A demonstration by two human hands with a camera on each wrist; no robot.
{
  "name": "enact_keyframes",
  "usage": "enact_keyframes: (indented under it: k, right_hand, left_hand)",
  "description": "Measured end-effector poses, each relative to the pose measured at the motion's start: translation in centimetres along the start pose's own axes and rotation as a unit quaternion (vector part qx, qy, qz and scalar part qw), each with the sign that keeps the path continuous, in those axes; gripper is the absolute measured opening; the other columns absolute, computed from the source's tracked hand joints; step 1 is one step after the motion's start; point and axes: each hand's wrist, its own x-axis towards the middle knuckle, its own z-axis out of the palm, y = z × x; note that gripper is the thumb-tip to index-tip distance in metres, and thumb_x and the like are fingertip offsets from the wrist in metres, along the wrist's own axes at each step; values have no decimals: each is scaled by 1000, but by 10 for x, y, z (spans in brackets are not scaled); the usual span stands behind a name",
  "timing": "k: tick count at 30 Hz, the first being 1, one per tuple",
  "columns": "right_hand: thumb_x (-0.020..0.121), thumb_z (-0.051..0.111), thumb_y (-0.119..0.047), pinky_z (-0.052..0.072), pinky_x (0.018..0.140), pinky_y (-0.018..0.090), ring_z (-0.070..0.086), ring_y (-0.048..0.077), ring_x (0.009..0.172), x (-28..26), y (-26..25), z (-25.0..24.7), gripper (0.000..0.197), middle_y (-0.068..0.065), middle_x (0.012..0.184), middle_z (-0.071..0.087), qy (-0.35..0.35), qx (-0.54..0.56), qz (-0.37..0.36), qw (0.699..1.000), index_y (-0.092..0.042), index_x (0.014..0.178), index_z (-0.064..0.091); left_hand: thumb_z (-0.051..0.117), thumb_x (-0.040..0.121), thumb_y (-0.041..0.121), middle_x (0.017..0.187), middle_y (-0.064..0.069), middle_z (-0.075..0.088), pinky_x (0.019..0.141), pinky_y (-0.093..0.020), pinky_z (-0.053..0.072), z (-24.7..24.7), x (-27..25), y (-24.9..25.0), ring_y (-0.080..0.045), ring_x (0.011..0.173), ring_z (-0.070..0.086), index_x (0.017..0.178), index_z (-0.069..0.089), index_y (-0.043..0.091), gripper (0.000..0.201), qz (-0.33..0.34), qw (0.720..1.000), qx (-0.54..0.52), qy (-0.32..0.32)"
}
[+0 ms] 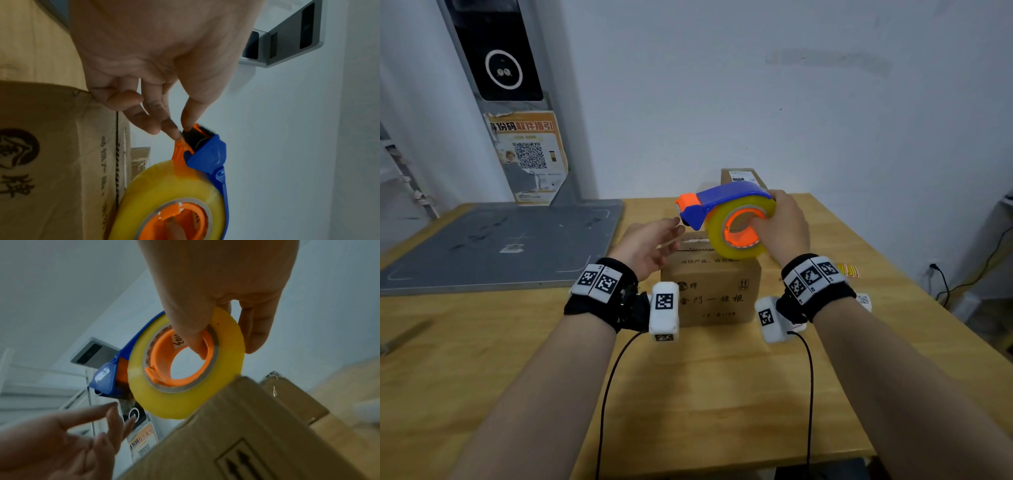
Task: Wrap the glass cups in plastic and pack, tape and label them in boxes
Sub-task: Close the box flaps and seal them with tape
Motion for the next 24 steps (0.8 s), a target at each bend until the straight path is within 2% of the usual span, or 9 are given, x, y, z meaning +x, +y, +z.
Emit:
enact_keyframes:
  k: [2, 5, 7, 10, 14, 17, 19, 22, 24]
  right_hand:
    - [84, 72, -17, 47, 66, 30, 67, 23, 96, 1, 2, 4, 31, -3, 103, 69, -8, 57, 39, 998, -24, 113, 64]
    - [81, 79, -20, 59, 77, 41, 67, 22, 93, -4, 6, 10, 29, -4, 97, 67, -24, 144, 96, 985, -28, 100, 58]
    - [83, 78, -19, 59, 83, 43, 66, 19, 91, -6, 7, 13, 29, -4, 98, 67, -14, 164, 98, 982, -30, 98, 56]
    - [87, 71, -13, 55, 78, 38, 64, 16, 84, -8, 6, 15, 23, -9, 88, 64, 9, 147, 79, 986, -29, 93, 56]
    - [86, 68, -13, 54, 75, 39, 64, 20, 82, -9, 2, 17, 18, -8, 85, 64, 30, 125, 72, 989, -20, 102, 62]
    - [84, 69, -13, 56, 78, 41, 64, 19, 82, -7, -5, 16, 23, -9, 86, 64, 38, 114, 57, 991, -22, 104, 62]
    - [85, 69, -13, 55, 77, 38, 64, 21, 87, -5, -9, 13, 28, -8, 90, 64, 39, 102, 46, 993, -28, 106, 58]
    - [87, 67, -15, 49, 76, 34, 61, 22, 92, -3, -11, 11, 32, -4, 100, 65, 28, 59, 32, 997, -31, 113, 58]
    - [89, 65, -16, 49, 77, 36, 58, 22, 94, -4, -13, 11, 36, -4, 103, 63, 24, 26, 26, 999, -28, 122, 59]
  left_hand:
    - [73, 95, 33, 84, 9, 77, 51, -22, 33, -2, 2, -1, -11, 69, 62, 108, 71, 19, 20, -6, 1000, 3, -3]
    - [75, 93, 37, 83, 9, 74, 42, -19, 27, -4, 5, -2, -9, 65, 53, 105, 73, 19, 22, -32, 999, 22, -10]
    - [73, 94, 37, 79, 10, 69, 38, -18, 24, -6, 6, -2, -7, 61, 45, 106, 74, 17, 23, -53, 998, 26, -23]
    - [66, 99, 35, 68, 14, 65, 39, -15, 27, -10, 9, 3, -4, 59, 36, 110, 71, 17, 22, -92, 994, 20, -62]
    - [57, 104, 31, 58, 13, 63, 42, -13, 34, -18, 10, 12, 0, 49, 41, 101, 67, 15, 19, -143, 983, 11, -115]
    - [59, 102, 29, 59, 10, 63, 45, -14, 33, -24, 12, 16, -1, 44, 42, 96, 68, 14, 18, -155, 979, 18, -130]
    - [60, 102, 29, 60, 11, 63, 52, -16, 28, -29, 17, 16, -2, 49, 35, 91, 66, 19, 16, -147, 980, 38, -126]
    - [59, 103, 26, 63, 9, 66, 51, -17, 26, -33, 27, 12, -3, 52, 29, 90, 64, 20, 15, -136, 984, 77, -82]
    - [58, 102, 25, 64, 10, 66, 51, -18, 23, -34, 33, 10, -4, 53, 27, 89, 65, 20, 16, -122, 985, 109, -61]
